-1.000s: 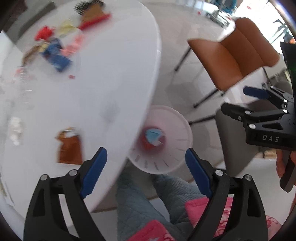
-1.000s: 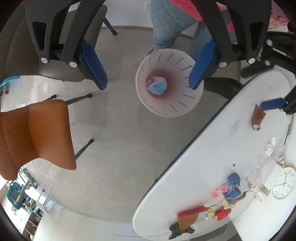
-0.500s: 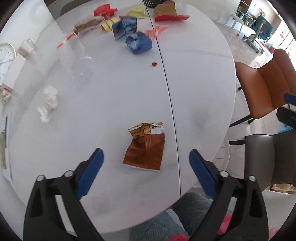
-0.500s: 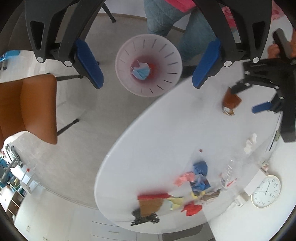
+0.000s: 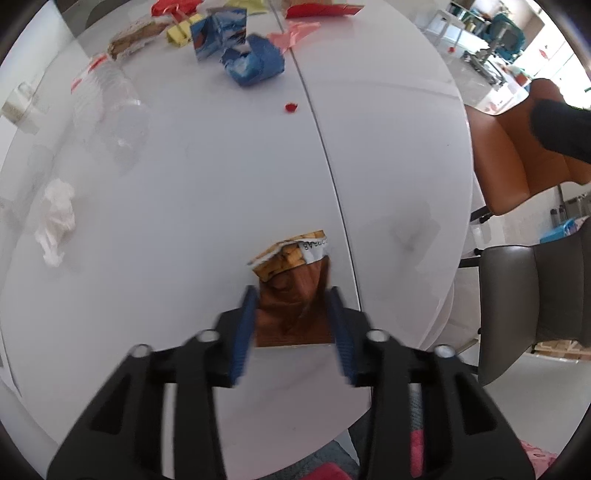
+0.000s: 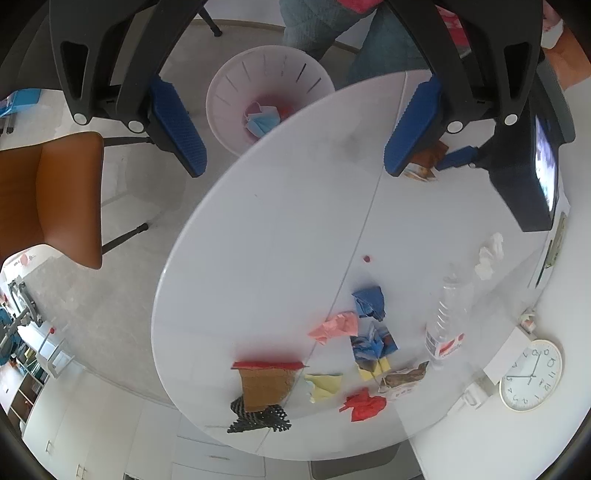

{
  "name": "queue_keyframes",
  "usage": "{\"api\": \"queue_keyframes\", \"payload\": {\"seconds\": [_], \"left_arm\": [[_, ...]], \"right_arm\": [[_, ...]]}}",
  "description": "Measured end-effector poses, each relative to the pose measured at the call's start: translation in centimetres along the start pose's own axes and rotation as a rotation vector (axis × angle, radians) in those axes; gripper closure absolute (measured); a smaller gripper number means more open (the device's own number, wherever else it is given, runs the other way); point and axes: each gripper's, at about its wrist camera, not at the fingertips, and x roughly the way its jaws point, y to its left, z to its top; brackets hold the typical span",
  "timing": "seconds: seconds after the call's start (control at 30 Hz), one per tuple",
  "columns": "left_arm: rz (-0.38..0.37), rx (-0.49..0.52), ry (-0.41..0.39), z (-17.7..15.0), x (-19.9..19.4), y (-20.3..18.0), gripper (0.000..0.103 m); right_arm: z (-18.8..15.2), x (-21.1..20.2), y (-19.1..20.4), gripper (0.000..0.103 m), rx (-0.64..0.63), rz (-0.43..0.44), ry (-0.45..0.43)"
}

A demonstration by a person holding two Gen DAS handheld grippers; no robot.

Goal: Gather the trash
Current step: 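Grasp the brown snack wrapper on the table with the left tool, then grasp the Wahaha water bottle with the right tool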

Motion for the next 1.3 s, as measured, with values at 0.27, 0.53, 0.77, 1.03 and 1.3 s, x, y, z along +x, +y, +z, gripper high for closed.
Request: {"api": "queue_keyframes", "payload": {"seconds": [0.27, 0.53, 0.77, 1.03, 1.3], "left_arm": [[-0.036, 0.004, 0.007, 0.4, -0.9, 2.4, 0.078], [-0.028, -0.100, -0.050, 0.4, -5.2, 9.5, 0.078], [0.040, -0.188, -0.053, 1.4, -6.8, 17.4, 0.078], [0.041, -0.233, -0.046, 2.8, -6.2, 22.0, 0.078], [0.024, -0.242, -0.054, 2.7, -6.5, 23.1, 0.078]], "right_arm": [[2.3, 1.2, 2.5, 0.007, -0.011, 0.014, 0.006], [6.9, 3.9, 9.3, 0.007, -0.091, 0.096, 0.014], [13.3, 8.6, 18.1, 0.007, -0.184, 0.120, 0.028], [19.1, 15.3, 24.4, 0.007, -0.194, 0.062, 0.112], [19.6, 17.7, 25.2, 0.041, -0.220, 0.055, 0.186]]}}
